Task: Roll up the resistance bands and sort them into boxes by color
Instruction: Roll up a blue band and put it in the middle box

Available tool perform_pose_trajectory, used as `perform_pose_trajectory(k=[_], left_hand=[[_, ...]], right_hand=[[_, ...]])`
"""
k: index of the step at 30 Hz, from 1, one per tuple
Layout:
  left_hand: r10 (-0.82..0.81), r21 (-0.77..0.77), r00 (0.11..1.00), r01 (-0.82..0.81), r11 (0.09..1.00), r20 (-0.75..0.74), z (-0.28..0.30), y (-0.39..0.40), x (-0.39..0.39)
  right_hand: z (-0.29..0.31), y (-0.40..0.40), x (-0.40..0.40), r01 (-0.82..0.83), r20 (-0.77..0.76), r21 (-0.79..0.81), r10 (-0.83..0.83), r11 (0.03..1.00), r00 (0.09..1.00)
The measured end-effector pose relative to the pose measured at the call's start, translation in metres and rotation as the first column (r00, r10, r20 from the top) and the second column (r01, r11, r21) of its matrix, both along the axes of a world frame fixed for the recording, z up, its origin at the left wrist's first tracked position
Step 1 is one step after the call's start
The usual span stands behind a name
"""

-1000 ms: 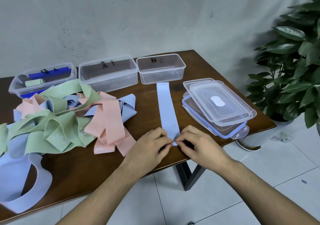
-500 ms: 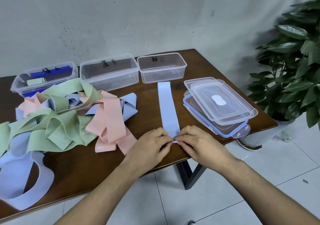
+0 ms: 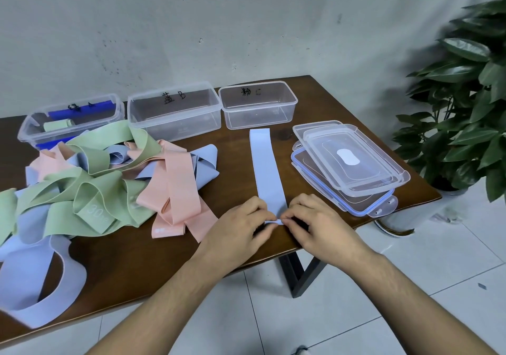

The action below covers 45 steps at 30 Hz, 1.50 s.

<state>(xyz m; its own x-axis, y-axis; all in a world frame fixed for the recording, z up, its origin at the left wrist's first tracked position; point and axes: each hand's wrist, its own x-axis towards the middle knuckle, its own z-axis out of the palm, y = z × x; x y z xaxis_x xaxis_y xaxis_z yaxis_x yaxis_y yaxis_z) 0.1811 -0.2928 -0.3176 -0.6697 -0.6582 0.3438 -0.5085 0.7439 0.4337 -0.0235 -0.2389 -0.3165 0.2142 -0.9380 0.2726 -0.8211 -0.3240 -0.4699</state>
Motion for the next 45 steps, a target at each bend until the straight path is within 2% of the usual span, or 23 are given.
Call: perform_pose_trajectory(k=[4, 9, 16, 22, 27, 30, 39, 45], left_hand=[[0.027, -0.089, 0.998, -0.021, 0.996, 0.06, -0.003, -0.002, 0.001], [0.048, -0.05, 0.995, -0.044, 0.998, 0.091, -0.001, -0.003, 0.0], [0.063, 0.014, 0.994, -0.065, 0.998, 0.086, 0.001, -0.005, -0.001], [0.071, 0.07, 0.997, -0.073, 0.995, 0.028, 0.0, -0.006, -0.001], [0.057, 0.045, 0.998, -0.057, 0.997, 0.021, 0.0, -0.003, 0.001], [0.064, 0.012, 0.998, -0.065, 0.998, 0.025, -0.002, -0.003, 0.002], [0.113, 0.015, 0.993, -0.113, 0.993, 0.017, -0.001, -0.005, 0.001], [0.079, 0.001, 0.997, -0.08, 0.997, 0.023, -0.001, -0.004, 0.0]], right_hand=[[-0.003, 0.001, 0.0, 0.032, 0.007, -0.02, -0.031, 0.999, 0.999], [0.0, 0.005, 0.001, 0.008, -0.028, -0.067, -0.01, 0.998, 1.0], [-0.003, -0.001, 0.001, 0.012, -0.02, -0.029, -0.013, 1.0, 1.0], [0.001, -0.005, 0.002, 0.012, -0.036, -0.017, -0.013, 1.0, 0.999], [0.003, -0.003, 0.001, -0.014, -0.064, 0.002, 0.015, 1.0, 0.998], [0.002, -0.002, 0.0, 0.0, -0.062, -0.044, -0.003, 0.999, 0.998], [0.0, 0.0, 0.001, 0.001, 0.003, -0.037, -0.001, 0.999, 1.0], [0.001, -0.008, -0.001, -0.013, -0.063, -0.045, 0.01, 0.999, 0.998]])
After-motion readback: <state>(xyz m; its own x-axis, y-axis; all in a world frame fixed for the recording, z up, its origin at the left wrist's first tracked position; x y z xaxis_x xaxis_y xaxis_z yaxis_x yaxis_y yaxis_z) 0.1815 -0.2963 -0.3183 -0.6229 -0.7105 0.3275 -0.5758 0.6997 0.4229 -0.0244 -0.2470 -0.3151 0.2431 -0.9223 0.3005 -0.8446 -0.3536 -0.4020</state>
